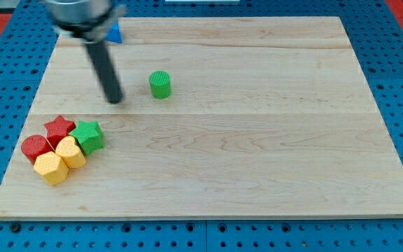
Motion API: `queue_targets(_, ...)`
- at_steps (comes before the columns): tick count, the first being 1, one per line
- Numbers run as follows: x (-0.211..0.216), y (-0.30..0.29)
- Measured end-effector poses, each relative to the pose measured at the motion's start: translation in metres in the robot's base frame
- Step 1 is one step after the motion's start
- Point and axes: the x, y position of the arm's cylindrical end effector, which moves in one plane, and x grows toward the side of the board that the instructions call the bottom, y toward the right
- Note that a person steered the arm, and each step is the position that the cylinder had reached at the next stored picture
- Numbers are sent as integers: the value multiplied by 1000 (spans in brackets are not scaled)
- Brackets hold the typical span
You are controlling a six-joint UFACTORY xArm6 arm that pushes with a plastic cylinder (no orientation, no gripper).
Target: Drag green circle towards group of blocks
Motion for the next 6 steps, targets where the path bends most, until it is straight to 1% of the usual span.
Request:
queue_targets(1, 2, 68)
queue_targets(2, -28, 102)
queue_targets(3, -59, 42)
queue_targets(4, -21, -2)
queue_targets(5, 15, -33)
queue_targets(6, 16, -50)
